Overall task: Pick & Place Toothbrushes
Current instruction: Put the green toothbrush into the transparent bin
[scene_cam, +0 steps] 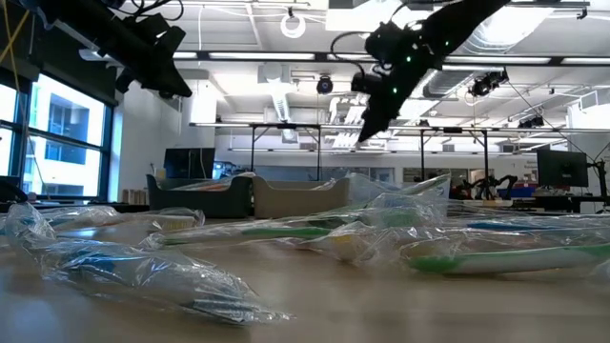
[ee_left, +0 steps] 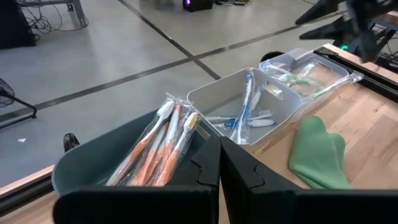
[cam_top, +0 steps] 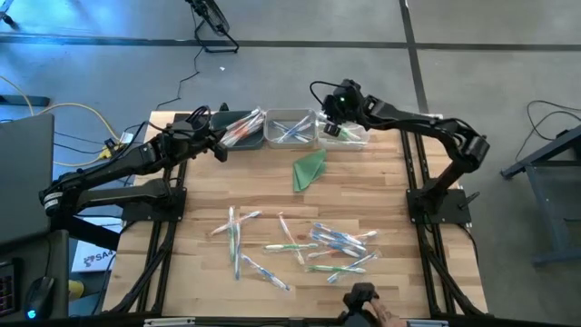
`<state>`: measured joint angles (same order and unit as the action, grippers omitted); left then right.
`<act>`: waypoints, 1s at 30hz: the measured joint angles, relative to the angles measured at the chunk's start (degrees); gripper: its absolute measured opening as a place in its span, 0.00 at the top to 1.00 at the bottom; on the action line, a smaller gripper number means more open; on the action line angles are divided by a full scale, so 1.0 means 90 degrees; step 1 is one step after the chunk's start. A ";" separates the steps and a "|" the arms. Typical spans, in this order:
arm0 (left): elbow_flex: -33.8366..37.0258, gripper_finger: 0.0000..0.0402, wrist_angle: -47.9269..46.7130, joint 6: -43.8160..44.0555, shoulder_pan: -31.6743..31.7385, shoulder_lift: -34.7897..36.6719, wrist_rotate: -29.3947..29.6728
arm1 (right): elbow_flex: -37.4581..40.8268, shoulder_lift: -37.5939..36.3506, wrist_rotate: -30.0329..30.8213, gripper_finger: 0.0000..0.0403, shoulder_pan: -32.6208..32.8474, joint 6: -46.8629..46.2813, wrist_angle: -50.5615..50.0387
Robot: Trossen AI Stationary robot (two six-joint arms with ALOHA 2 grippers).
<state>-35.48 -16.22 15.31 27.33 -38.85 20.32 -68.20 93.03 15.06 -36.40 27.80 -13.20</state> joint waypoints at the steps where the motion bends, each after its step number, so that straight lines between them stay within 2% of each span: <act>1: 0.0000 1.00 -0.0016 0.0000 0.0000 -0.0001 0.0000 | 0.0000 -0.0073 -0.0017 0.67 0.0052 -0.0100 0.0001; 10: 0.0000 1.00 -0.0038 0.0000 0.0000 -0.0002 0.0000 | 0.0000 -0.0371 -0.0239 0.71 0.0165 -0.0467 0.0028; 18: 0.0000 1.00 -0.0044 0.0042 0.0001 -0.0002 -0.0357 | 0.0000 -0.0369 -0.1098 0.71 0.0072 -0.0515 0.0435; 25: 0.0000 1.00 -0.0082 0.1158 0.0002 -0.0002 -0.0406 | 0.0000 -0.0367 -0.1489 0.71 -0.0295 -0.0273 0.1568; 30: 0.0000 1.00 -0.0342 0.2425 0.0002 0.0000 -0.1168 | 0.0000 -0.0362 -0.1546 0.71 -0.0564 -0.0588 0.3031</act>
<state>-35.48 -19.29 37.13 27.35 -38.85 9.80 -68.20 89.78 1.15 -41.48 22.51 14.08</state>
